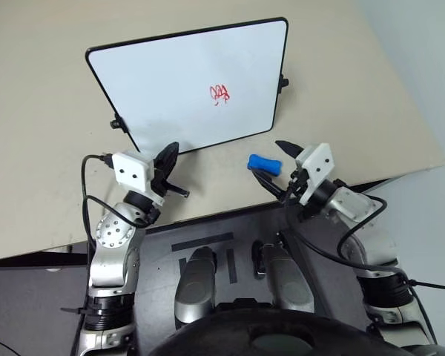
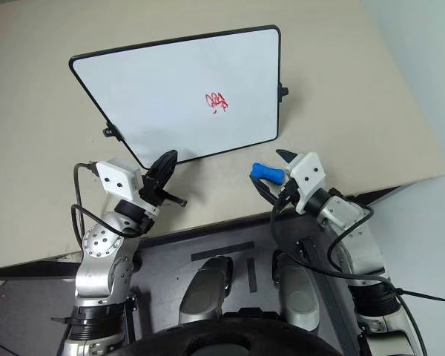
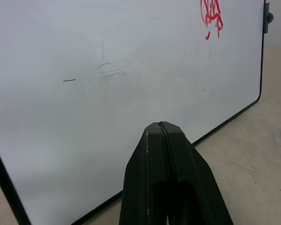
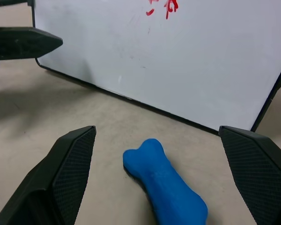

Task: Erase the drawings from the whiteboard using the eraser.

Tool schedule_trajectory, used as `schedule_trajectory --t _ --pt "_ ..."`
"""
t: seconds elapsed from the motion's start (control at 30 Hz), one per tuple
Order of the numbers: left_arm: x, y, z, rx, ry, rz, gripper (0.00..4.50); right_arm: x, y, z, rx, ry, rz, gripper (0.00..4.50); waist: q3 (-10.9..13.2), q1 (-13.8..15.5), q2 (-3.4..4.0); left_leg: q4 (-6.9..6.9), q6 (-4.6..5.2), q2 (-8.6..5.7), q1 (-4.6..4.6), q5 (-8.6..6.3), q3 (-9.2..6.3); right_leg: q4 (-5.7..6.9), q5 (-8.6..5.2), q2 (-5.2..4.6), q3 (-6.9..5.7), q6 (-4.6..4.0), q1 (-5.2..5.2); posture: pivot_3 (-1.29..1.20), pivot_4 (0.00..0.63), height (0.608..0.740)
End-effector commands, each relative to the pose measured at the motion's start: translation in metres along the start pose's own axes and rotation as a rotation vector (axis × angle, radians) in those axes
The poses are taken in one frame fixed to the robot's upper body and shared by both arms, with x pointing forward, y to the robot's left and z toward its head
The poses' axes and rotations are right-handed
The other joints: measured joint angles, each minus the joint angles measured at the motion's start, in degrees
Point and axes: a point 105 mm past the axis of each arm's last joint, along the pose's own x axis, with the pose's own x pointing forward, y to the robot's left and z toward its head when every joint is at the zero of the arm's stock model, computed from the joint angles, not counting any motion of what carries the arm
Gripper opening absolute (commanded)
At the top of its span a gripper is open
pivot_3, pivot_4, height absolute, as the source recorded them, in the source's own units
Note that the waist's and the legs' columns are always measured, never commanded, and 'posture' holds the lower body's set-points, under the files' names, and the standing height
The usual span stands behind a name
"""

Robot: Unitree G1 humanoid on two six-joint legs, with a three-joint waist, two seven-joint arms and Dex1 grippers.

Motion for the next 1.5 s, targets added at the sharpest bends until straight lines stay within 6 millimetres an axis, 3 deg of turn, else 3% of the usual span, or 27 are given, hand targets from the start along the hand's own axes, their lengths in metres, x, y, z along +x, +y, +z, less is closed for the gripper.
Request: schedule_trajectory --t 0.03,0.23,0.43,1.5 --pt "0.003 -0.007 0.008 0.013 -0.046 -0.008 0.00 -0.006 0.000 0.010 -0.037 -0.009 0.057 4.44 0.00 0.02 0.00 0.00 0.00 0.00 0.00 0.00 0.00 0.00 0.00 0.00 0.00 0.01 0.01 0.00 0.150 0.740" --pt "0.003 -0.014 0.012 0.014 -0.061 -0.018 0.00 -0.011 0.003 0.017 -0.065 0.042 0.182 4.44 0.00 0.02 -0.01 0.00 0.00 -0.02 0.00 0.01 0.04 0.00 -0.02 0.02 0.00 0.03 0.03 0.00 0.150 0.740" --pt "-0.006 -0.014 0.000 -0.001 -0.025 -0.003 0.00 -0.012 0.015 0.019 -0.083 0.080 0.299 4.44 0.00 -0.04 -0.01 0.00 0.01 -0.02 0.03 0.01 0.09 -0.01 -0.05 0.14 0.00 0.07 0.07 0.00 0.150 0.740" --pt "-0.002 -0.022 -0.007 -0.036 -0.056 0.048 0.00 0.012 -0.006 -0.020 -0.072 0.227 0.328 4.44 0.00 0.14 -0.01 -0.03 0.08 -0.05 0.23 0.02 0.05 0.00 -0.11 0.10 0.03 0.11 0.31 0.00 0.150 0.740"
